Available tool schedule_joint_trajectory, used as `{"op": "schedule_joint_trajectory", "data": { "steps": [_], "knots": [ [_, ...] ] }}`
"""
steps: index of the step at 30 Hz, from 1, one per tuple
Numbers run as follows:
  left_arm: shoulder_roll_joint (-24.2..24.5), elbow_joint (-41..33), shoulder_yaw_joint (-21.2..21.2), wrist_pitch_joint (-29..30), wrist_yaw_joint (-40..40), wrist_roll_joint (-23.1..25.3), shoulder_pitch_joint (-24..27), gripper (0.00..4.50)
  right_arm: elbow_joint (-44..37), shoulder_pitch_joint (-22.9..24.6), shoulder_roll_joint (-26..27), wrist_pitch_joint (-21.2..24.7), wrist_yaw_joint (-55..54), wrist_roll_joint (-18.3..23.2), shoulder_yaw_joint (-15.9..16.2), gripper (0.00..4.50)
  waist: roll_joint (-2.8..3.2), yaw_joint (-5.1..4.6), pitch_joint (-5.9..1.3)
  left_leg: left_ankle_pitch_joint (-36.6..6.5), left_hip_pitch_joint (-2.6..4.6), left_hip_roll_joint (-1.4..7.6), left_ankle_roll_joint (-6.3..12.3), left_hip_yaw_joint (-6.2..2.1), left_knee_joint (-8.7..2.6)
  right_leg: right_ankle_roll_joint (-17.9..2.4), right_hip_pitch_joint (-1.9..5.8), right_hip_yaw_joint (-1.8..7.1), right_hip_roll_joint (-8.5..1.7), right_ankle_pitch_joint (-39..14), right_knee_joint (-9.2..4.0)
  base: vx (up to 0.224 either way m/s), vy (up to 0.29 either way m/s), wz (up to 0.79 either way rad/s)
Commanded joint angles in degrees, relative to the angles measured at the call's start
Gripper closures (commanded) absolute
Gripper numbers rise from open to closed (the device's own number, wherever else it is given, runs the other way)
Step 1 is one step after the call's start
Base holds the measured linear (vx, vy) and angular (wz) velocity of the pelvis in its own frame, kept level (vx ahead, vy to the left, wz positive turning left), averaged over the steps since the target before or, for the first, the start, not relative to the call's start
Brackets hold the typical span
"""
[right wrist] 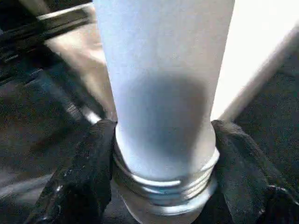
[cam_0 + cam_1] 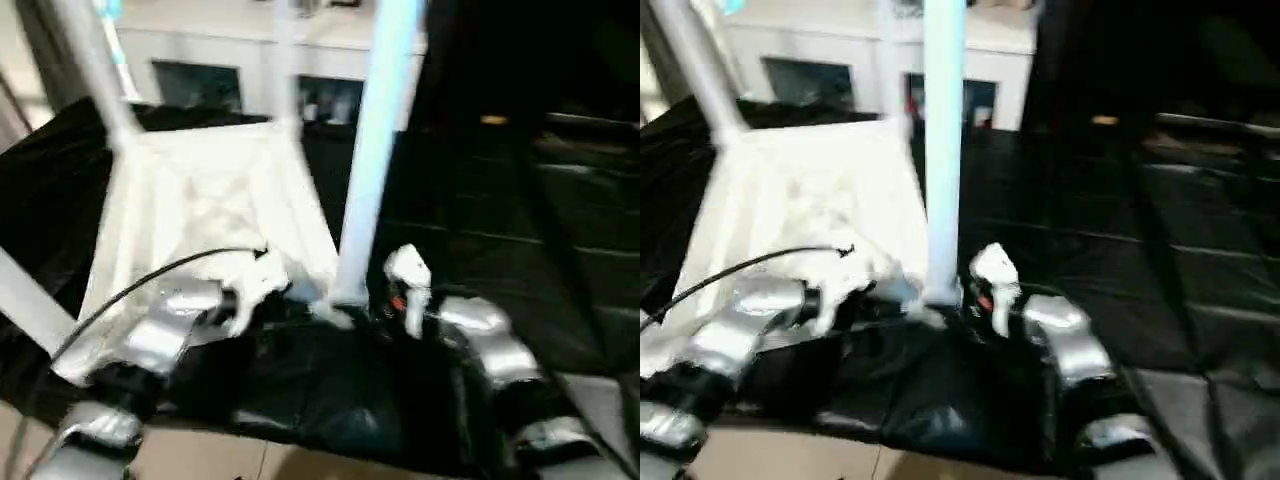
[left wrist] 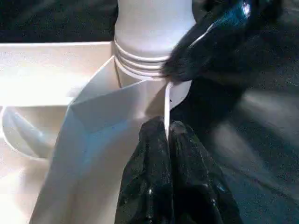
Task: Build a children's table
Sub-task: Rotate leg to tighten
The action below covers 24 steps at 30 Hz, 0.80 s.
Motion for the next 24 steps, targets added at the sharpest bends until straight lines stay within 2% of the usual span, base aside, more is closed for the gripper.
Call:
{"op": "schedule_joint_trajectory", "data": {
  "steps": [1, 2, 3, 4, 6, 7, 8, 10, 14, 15, 16, 18, 21, 24],
  "knots": [
    [-4.3, 5.3, -0.7, 2.9, 8.9, 1.9, -0.7, 4.5, 4.7, -1.4, 3.3, 3.7, -14.7, -2.4, -1.8, 1.78, 0.09, -0.03, -2.3, -15.9, 0.51, 2.22, -0.96, -1.08, -4.36, -9.2, 1.39, 2.74, -4.91, -23.1, -5.69, 0.0, 0.0, 0.0],
    [-6.0, 7.0, 0.0, 4.1, 12.4, 2.0, -1.8, 4.5, 6.1, -2.1, 4.8, 4.7, -19.5, -2.2, -2.9, 1.78, 0.05, -0.26, -2.27, -16.7, 0.67, 2.1, -1.49, -1.17, -4.38, -8.5, 1.28, 2.69, -4.97, -25.3, -5.96, 0.0, 0.0, 0.0],
    [-6.4, 7.4, 0.1, 4.3, 13.3, 2.1, -2.1, 4.5, 6.4, -2.3, 5.2, 4.9, -20.6, -2.1, -3.2, 1.78, 0.03, -0.48, -2.29, -17.0, 0.54, 2.01, -1.53, -1.23, -4.31, -8.3, 1.29, 2.66, -4.98, -26.0, -5.95, 0.0, 0.0, 0.0],
    [-7.4, 8.7, 0.5, 4.9, 15.4, 2.3, -2.8, 4.5, 7.8, -2.9, 6.4, 4.9, -24.6, -2.5, -3.6, 1.78, -0.03, -0.5, -2.25, -17.2, 0.41, 1.98, -1.29, -1.35, -4.4, -7.5, 1.44, 2.67, -5.11, -27.0, -6.15, 0.0, 0.0, 0.0],
    [-9.0, 10.9, 0.7, 5.2, 18.7, 3.1, -4.1, 4.5, 9.3, -3.8, 7.8, 4.1, -29.3, -3.4, -3.8, 1.78, -0.14, -0.58, -2.28, -17.8, 0.44, 1.89, -0.67, -1.32, -4.37, -6.7, 1.16, 2.65, -4.99, -27.7, -6.49, 0.0, 0.0, 0.0],
    [-9.3, 11.2, 0.7, 5.3, 19.2, 3.2, -4.2, 4.5, 9.5, -4.0, 8.0, 4.0, -29.9, -3.5, -3.8, 1.78, -0.14, -0.5, -2.37, -17.7, 0.53, 1.92, -0.59, -1.29, -4.32, -6.7, 1.05, 2.79, -5.1, -27.5, -6.5, 0.0, 0.0, 0.0],
    [-10.1, 12.4, 0.7, 5.3, 20.6, 3.6, -4.9, 4.5, 10.2, -4.5, 8.8, 3.8, -31.6, -3.8, -3.9, 1.78, 0.05, -0.45, -2.44, -17.2, 0.44, 2.01, -0.21, -1.23, -4.38, -7.3, 1.05, 2.92, -4.94, -24.4, -6.29, 0.0, 0.0, 0.0],
    [-10.9, 14.0, 0.7, 5.0, 21.7, 4.3, -5.7, 4.5, 11.2, -5.4, 9.7, 3.7, -33.0, -4.4, -4.0, 1.78, -0.02, -0.42, -2.48, -17.4, 0.34, 1.98, -0.06, -1.23, -4.46, -7.7, 1.18, 2.89, -4.83, -22.7, -6.1, 0.0, 0.0, 0.0],
    [-11.0, 15.2, 0.0, 3.3, 20.9, 4.9, -6.2, 4.5, 12.1, -6.0, 10.5, 2.6, -31.8, -3.6, -4.8, 1.78, 0.04, -0.29, -2.57, -16.3, 0.08, 1.98, 0.68, -1.16, -4.39, -8.4, 1.39, 2.99, -4.99, -20.3, -5.9, 0.0, 0.0, 0.0],
    [-10.8, 15.1, -0.2, 3.0, 20.7, 5.1, -6.2, 4.5, 12.0, -6.0, 10.4, 2.2, -31.5, -3.1, -5.1, 1.43, 0.1, -0.25, -2.6, -16.3, 0.04, 2.03, 0.78, -1.21, -4.44, -8.4, 1.45, 2.96, -5.01, -20.0, -5.85, 0.0, 0.0, 0.0],
    [-10.3, 15.0, -0.4, 2.7, 20.0, 5.1, -5.9, 4.5, 11.7, -5.8, 10.1, 1.1, -31.2, -2.8, -5.4, 1.43, 0.05, -0.26, -2.63, -15.9, -0.03, 2.03, 0.93, -1.13, -4.4, -8.5, 1.49, 2.96, -4.97, -19.6, -5.82, 0.0, 0.0, 0.0],
    [-9.8, 14.8, -0.5, 2.3, 19.2, 5.2, -5.6, 4.5, 11.4, -5.6, 9.5, 0.2, -30.6, -3.2, -4.9, 1.06, 0.2, -0.19, -2.6, -16.0, -0.01, 2.09, 0.98, -1.11, -4.42, -8.7, 1.4, 2.97, -5.06, -20.0, -5.89, 0.0, 0.0, 0.0],
    [-9.0, 14.3, -0.6, 1.8, 18.2, 5.2, -5.2, 4.5, 11.0, -5.5, 8.6, -0.7, -30.1, -4.0, -4.4, 0.89, 0.25, -0.22, -2.59, -16.0, -0.1, 2.16, 1.05, -1.08, -4.47, -9.0, 1.38, 2.93, -4.97, -19.2, -5.83, 0.0, 0.0, 0.0],
    [-7.3, 12.7, -1.1, -0.2, 15.7, 5.5, -4.1, 4.5, 9.9, -5.1, 6.0, -4.3, -24.4, -5.3, -2.8, 0.89, 0.12, -0.18, -2.68, -15.5, -0.34, 2.18, 1.36, -1.06, -4.36, -8.9, 1.57, 2.93, -5.13, -19.1, -5.84, 0.0, 0.0, 0.0]
  ]
}}
